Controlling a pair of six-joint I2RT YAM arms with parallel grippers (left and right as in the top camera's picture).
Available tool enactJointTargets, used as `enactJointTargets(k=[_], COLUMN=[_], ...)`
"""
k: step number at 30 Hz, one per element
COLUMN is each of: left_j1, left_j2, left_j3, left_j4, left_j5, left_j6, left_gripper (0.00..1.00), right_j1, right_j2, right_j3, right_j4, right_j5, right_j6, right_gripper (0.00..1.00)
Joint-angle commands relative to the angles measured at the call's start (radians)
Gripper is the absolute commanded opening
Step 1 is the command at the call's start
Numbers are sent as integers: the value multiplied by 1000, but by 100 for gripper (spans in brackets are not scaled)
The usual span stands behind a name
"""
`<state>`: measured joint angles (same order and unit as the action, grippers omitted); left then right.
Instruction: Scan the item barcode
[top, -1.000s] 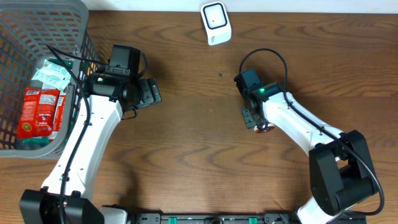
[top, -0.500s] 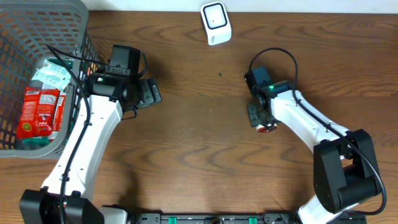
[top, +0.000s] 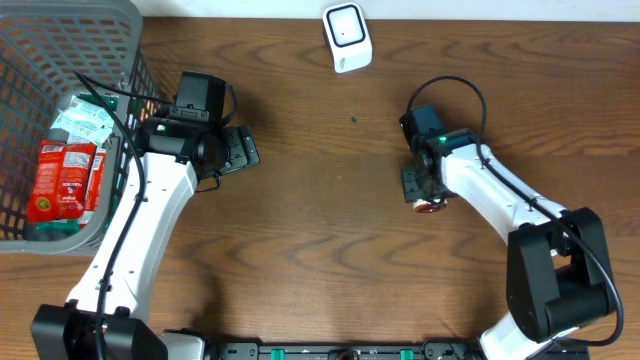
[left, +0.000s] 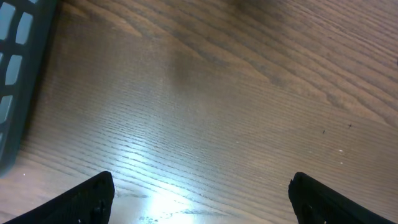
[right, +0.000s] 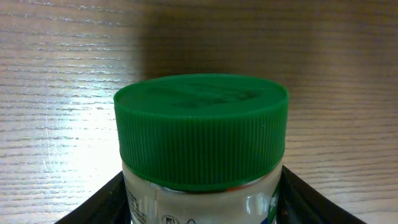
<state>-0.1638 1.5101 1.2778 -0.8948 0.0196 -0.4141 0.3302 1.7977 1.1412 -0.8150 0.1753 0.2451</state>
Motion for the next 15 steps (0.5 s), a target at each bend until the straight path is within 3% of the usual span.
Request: enactJointTargets(k=[1,9,15], left_j1=[4,4,4], left_j2=[-1,-1,-1], left_j3=[0,0,0], left_j4=[-6,-6,-6], left_j5=[-6,-6,-6], left_j6=[9,9,9], left_gripper=[90,90,90], right_j1=[-41,-73,-78], right_j2=[47,47,47], right_j3=[-59,-60,-60], right_j4=[-10,-10,-8], right_j5=[-54,-125,-143], right_j6=[28,28,28], right_gripper=[49,47,38])
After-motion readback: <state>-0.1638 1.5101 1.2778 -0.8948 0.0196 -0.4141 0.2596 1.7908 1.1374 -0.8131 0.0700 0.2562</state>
